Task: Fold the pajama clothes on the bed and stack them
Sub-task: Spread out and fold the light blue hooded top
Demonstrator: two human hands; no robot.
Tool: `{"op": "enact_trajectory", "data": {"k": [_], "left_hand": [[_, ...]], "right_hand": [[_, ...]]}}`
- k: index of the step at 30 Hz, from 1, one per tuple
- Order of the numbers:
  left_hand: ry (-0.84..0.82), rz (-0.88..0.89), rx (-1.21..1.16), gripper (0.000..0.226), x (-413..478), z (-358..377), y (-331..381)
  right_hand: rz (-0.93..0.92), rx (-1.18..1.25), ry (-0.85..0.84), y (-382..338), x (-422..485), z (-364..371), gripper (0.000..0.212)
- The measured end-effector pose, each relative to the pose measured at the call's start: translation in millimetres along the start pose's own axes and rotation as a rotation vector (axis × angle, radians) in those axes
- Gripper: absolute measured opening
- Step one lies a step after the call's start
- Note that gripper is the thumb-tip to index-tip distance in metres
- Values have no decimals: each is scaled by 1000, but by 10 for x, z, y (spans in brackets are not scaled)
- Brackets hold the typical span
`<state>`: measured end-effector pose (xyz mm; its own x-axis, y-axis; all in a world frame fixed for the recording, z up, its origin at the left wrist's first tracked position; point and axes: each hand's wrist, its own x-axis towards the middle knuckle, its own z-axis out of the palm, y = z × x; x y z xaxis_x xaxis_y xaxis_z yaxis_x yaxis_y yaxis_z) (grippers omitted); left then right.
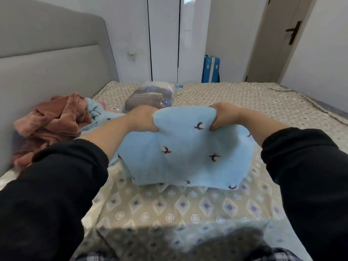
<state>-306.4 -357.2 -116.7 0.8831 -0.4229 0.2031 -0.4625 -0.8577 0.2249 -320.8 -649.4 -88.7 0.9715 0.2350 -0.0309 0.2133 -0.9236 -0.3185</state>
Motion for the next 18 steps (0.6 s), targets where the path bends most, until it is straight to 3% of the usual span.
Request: {"op": "enact_trajectory", "data": {"k": [2,5,7,9,12,13,14,18], "left_hand": [[213,58,170,35,-152,-135,147],[476,195,274,18,-485,-26,273],[527,351,332,33,-786,251,284],[362,393,402,46,-1147,680,305],[-241,353,458,52,-1675,1372,259],[-359,297,402,56,-1793,1517,224],[-364,249,311,54,-1853,1586,201],[5,28,-79,30,-1692,1518,160]], "right_hand": [[-71,-83,201,-68,-125,-124,36],[-154,-177,400,-77,-416,40,27],[-239,-296,476,-14,-673,407,24],[-310,-348,465,119,-996,928,28],[-271,-377,154,348,-1463,1718,44],[-234,-346,59,406,-1555,1879,45],[-186,-260,10,454,-1593,1971,45],[-46,60,138,448,-1433,1893,32]]}}
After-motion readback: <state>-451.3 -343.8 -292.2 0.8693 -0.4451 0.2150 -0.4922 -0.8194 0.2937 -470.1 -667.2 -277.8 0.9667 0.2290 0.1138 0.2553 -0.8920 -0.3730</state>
